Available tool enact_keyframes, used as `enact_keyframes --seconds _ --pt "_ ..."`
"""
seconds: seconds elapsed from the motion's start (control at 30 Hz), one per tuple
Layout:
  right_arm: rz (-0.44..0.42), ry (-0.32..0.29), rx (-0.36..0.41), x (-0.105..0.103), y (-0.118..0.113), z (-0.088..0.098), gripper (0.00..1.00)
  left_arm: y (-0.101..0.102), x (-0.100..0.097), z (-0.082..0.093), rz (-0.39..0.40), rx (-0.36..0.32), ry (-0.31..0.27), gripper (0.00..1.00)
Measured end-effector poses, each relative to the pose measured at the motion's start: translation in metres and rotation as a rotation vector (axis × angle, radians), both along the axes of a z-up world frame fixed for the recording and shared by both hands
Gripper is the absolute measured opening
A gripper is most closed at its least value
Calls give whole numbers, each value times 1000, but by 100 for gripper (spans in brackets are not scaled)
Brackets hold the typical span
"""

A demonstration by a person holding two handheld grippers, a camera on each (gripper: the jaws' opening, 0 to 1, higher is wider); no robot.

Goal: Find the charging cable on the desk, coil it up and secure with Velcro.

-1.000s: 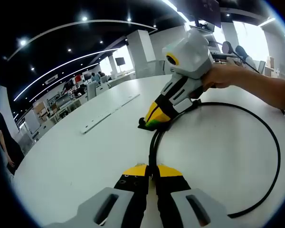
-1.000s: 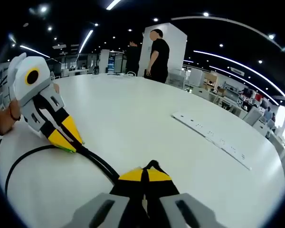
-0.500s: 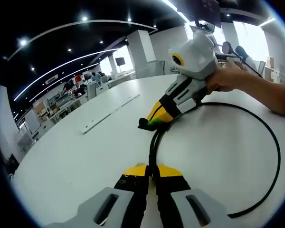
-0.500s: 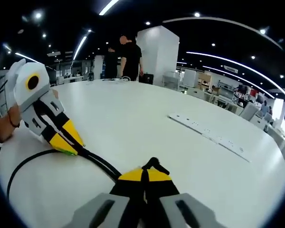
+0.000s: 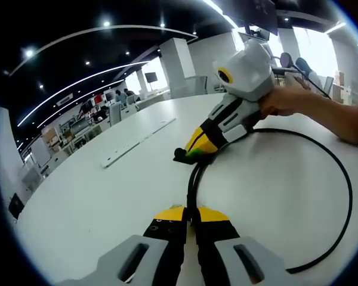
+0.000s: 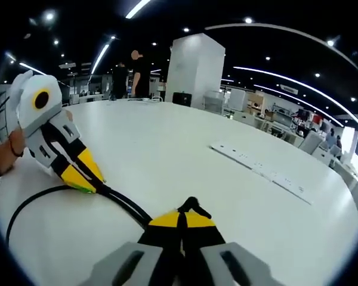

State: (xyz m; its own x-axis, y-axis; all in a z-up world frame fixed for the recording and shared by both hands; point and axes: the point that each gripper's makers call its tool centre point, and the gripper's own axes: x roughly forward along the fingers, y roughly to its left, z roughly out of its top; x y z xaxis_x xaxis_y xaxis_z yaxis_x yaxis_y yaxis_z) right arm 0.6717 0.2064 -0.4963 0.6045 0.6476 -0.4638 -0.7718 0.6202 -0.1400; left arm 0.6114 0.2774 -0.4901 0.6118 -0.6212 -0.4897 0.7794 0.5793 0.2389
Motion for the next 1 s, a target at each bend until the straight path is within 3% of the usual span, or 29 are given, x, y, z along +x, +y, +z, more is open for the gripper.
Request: enact_keyframes --seconds 0.53,0.8,0.93,1.0 --pt "-29 19 65 6 0 0 3 1 2 0 2 1 -2 7" --pt "-30 -4 44 8 -1 0 3 1 2 0 4 -4 1 7" --pt "-13 -66 9 7 -2 4 3 0 2 0 6 -7 1 7" --pt "-10 -63 13 4 -6 6 3 0 2 -1 5 -8 1 7"
